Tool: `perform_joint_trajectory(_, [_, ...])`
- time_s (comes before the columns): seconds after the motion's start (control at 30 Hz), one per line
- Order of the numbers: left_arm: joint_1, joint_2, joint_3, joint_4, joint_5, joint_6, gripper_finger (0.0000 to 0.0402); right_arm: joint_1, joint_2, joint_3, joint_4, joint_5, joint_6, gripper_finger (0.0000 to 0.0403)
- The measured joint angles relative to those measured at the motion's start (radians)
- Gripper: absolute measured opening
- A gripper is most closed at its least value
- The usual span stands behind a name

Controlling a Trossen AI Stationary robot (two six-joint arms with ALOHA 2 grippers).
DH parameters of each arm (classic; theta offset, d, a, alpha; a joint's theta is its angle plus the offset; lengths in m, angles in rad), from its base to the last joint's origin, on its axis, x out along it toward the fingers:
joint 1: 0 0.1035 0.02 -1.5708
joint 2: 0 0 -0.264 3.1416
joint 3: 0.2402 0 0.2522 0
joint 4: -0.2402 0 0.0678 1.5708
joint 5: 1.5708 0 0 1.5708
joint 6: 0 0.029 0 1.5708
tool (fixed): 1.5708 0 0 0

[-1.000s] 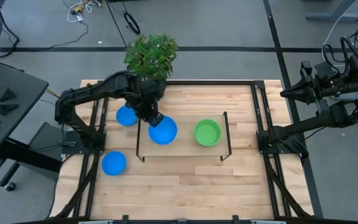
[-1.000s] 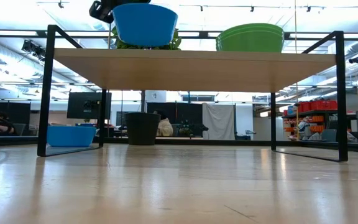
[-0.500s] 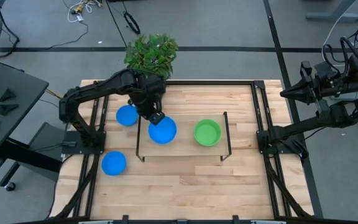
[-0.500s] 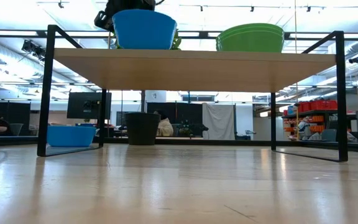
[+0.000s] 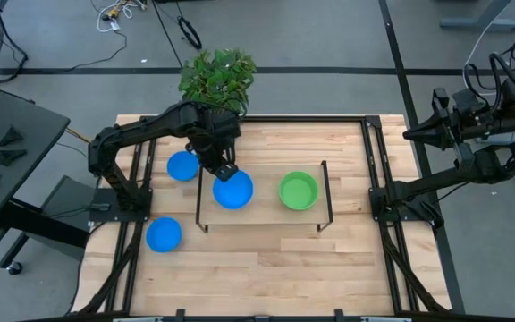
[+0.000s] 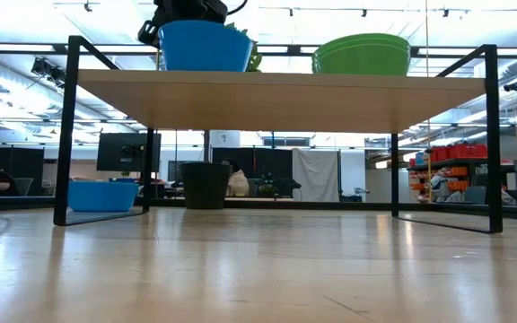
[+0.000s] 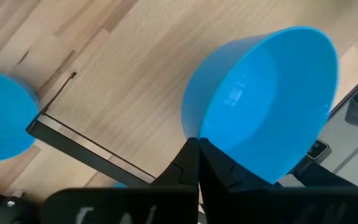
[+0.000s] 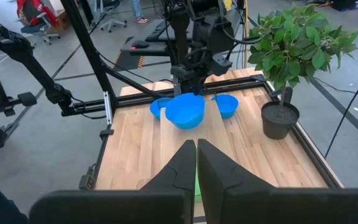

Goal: Pick & Place Mini bowls
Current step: Put the bottom blue bowl on the shelf

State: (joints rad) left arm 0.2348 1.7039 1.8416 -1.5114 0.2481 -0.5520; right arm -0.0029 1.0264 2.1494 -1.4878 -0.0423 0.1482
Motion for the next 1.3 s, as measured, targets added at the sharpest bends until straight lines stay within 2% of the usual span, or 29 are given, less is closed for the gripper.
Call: perform_joint_trajectory(1.3, [0.009,0.014,0.0,0.044,0.028,0.041,0.0,0.0,0.0,0.0,0.0,0.0,0.0,0.0021])
